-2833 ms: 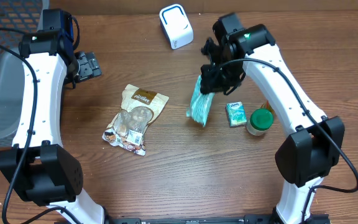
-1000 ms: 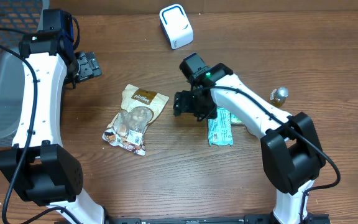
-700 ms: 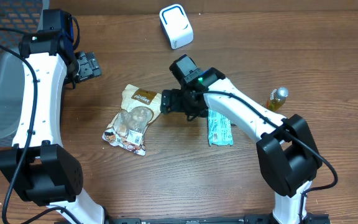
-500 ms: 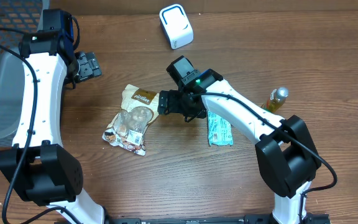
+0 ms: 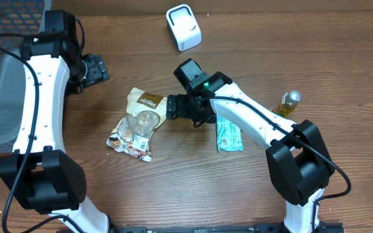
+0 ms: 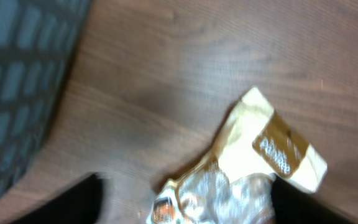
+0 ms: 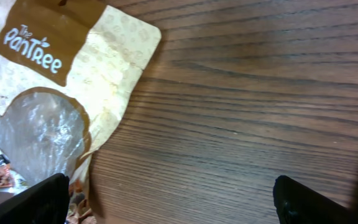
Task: Scan the item barcode
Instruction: 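Bring the left gripper from the basket down onto the snack bag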
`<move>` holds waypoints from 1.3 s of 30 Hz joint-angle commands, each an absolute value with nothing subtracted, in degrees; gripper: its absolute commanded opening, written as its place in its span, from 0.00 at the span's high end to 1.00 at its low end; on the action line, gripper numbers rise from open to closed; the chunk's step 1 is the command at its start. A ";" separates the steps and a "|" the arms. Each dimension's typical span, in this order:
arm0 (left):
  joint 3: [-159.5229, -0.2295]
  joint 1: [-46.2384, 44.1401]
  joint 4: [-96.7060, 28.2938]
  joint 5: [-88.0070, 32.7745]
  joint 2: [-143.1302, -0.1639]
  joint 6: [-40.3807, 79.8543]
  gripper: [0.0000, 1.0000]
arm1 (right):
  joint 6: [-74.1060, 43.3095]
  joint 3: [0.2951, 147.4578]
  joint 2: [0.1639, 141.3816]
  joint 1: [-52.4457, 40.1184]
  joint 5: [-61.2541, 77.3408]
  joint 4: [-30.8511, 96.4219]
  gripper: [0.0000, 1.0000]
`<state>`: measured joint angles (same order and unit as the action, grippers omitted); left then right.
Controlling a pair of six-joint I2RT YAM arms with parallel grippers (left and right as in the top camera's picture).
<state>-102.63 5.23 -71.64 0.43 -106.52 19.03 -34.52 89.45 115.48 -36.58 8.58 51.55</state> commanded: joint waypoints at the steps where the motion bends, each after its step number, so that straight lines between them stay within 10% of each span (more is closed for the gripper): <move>1: -102.96 4.40 -73.67 -2.74 -108.31 16.82 0.96 | -34.74 89.14 115.28 -36.73 7.14 51.37 0.00; 24: -70.13 -4.58 -43.42 -3.60 -109.43 15.18 0.95 | -34.68 89.14 115.28 -36.73 5.19 51.22 0.00; 39: -77.54 -10.04 -53.56 -17.80 -109.38 -0.19 0.96 | -31.05 89.14 115.28 -35.18 7.18 52.56 0.00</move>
